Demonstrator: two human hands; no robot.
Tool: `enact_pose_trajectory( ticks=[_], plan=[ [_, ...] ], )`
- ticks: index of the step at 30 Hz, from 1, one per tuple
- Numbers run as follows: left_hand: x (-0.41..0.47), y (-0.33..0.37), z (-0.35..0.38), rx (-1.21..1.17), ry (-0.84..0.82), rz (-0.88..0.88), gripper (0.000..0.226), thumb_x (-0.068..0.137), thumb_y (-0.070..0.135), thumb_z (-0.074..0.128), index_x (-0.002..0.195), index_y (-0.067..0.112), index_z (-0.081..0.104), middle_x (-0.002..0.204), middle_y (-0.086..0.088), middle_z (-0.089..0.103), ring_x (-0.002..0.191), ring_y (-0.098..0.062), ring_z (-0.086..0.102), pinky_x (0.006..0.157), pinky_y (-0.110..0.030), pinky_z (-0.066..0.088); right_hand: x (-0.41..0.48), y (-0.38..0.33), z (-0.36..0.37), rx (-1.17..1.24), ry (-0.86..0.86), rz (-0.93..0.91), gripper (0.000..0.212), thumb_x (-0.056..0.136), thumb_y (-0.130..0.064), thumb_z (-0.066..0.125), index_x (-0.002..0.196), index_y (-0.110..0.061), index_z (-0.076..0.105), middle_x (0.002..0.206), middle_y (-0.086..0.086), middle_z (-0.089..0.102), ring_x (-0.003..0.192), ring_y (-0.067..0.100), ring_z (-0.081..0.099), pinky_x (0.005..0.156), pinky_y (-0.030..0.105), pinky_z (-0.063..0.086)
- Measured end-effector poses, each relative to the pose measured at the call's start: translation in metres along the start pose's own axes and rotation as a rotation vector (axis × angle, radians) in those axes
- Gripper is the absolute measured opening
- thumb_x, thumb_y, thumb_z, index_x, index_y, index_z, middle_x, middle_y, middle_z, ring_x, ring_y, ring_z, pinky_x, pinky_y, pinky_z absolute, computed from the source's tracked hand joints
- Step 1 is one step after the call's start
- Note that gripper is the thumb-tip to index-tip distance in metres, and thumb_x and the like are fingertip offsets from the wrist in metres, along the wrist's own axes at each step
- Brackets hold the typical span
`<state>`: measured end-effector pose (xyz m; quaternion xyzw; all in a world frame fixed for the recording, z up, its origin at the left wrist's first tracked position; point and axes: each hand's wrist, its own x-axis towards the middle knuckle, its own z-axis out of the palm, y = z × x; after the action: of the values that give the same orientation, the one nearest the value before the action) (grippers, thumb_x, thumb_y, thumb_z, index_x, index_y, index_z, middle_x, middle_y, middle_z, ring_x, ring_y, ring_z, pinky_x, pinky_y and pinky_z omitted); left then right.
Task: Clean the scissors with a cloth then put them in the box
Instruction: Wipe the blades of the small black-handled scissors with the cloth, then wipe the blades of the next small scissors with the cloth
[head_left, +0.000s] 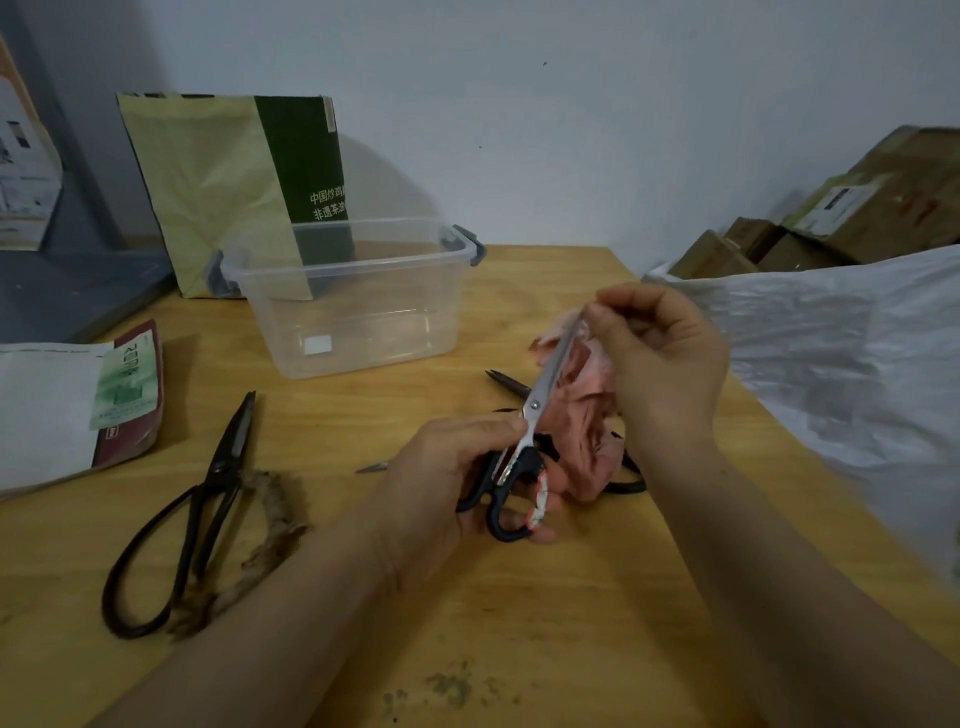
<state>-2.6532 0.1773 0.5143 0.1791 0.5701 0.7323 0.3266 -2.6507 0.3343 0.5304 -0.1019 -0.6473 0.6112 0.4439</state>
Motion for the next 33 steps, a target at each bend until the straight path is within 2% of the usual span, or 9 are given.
enact_pose_trajectory(
  ticks=[6,9,12,14,16,20,25,29,33],
  plan=[
    [-0.011,0.022,-0.002,-0.103,0.316,-0.005,0.037,0.089,0.018,0.042,0.11,-0.008,0.058,0.08,-0.017,0.054,0.062,-0.021,0.05,0.055,-0.03,0.044,0.001,0.012,-0.003,-0.109,-0.119,0.129,0.012,0.081,-0.003,0.072,0.081,-0.015,0.068,0.072,-0.006,0.066,0.063,-0.003,0.063,0.062,0.009,0.05],
    [-0.026,0.04,-0.044,0.034,0.564,-0.013,0.032,0.089,0.022,0.044,0.107,0.001,0.059,0.087,-0.012,0.054,0.069,-0.018,0.044,0.06,-0.029,0.038,-0.004,0.011,0.001,-0.119,-0.211,0.136,0.016,0.078,-0.005,0.074,0.076,-0.02,0.068,0.075,-0.002,0.068,0.063,-0.004,0.064,0.061,0.01,0.05],
    [-0.03,0.051,-0.099,0.708,0.881,-0.2,0.031,0.092,0.021,0.049,0.112,-0.001,0.057,0.082,-0.009,0.051,0.074,-0.022,0.046,0.073,-0.036,0.038,-0.006,0.009,0.003,-0.104,-0.241,0.173,0.014,0.077,-0.005,0.075,0.077,-0.017,0.069,0.077,0.0,0.069,0.063,-0.002,0.064,0.058,0.011,0.05],
    [-0.041,0.048,-0.118,1.179,0.96,-0.329,0.037,0.093,0.032,0.048,0.119,0.005,0.05,0.106,-0.015,0.052,0.104,-0.033,0.045,0.091,-0.041,0.037,-0.007,0.007,0.003,-0.077,-0.251,0.23,0.011,0.076,-0.004,0.076,0.079,-0.013,0.069,0.079,0.003,0.069,0.063,0.0,0.064,0.057,0.012,0.051],
    [-0.055,0.041,-0.121,1.384,0.947,-0.477,0.05,0.09,0.041,0.049,0.129,0.01,0.042,0.131,-0.019,0.041,0.123,-0.038,0.034,0.099,-0.045,0.033,-0.008,0.006,0.003,-0.053,-0.264,0.281,0.011,0.075,-0.004,0.076,0.08,-0.011,0.069,0.082,0.007,0.069,0.066,0.005,0.066,0.056,0.014,0.051],
    [-0.058,0.03,-0.117,1.493,0.85,-0.601,0.062,0.088,0.04,0.051,0.138,0.01,0.032,0.142,-0.017,0.036,0.133,-0.036,0.029,0.109,-0.053,0.022,-0.007,0.004,0.001,-0.028,-0.249,0.35,0.012,0.072,-0.005,0.078,0.078,-0.012,0.07,0.086,0.013,0.07,0.079,0.02,0.069,0.07,0.03,0.057],
    [-0.036,0.028,-0.081,1.741,0.781,-0.33,0.058,0.092,0.039,0.044,0.143,0.015,0.031,0.157,-0.007,0.013,0.146,-0.028,-0.003,0.11,-0.058,-0.014,0.005,-0.004,-0.009,0.134,-0.158,0.432,0.014,0.073,0.003,0.074,0.075,-0.01,0.068,0.076,0.008,0.069,0.069,0.018,0.068,0.065,0.029,0.058],
    [-0.008,0.027,-0.034,1.595,0.562,-0.013,0.047,0.093,0.031,0.05,0.138,0.017,0.044,0.149,-0.003,0.034,0.139,-0.023,0.025,0.115,-0.041,0.017,0.014,-0.006,-0.02,0.194,-0.064,0.494,0.017,0.079,0.008,0.063,0.074,-0.008,0.065,0.07,0.007,0.063,0.06,0.015,0.061,0.06,0.025,0.055],
    [0.024,0.013,-0.009,1.509,0.369,-0.062,0.044,0.093,0.024,0.054,0.136,0.02,0.047,0.138,-0.001,0.049,0.125,-0.022,0.045,0.099,-0.035,0.041,0.02,-0.001,-0.025,0.072,-0.046,0.481,0.017,0.081,0.004,0.064,0.071,-0.009,0.065,0.07,0.004,0.063,0.064,0.012,0.059,0.059,0.023,0.051]
  ],
)
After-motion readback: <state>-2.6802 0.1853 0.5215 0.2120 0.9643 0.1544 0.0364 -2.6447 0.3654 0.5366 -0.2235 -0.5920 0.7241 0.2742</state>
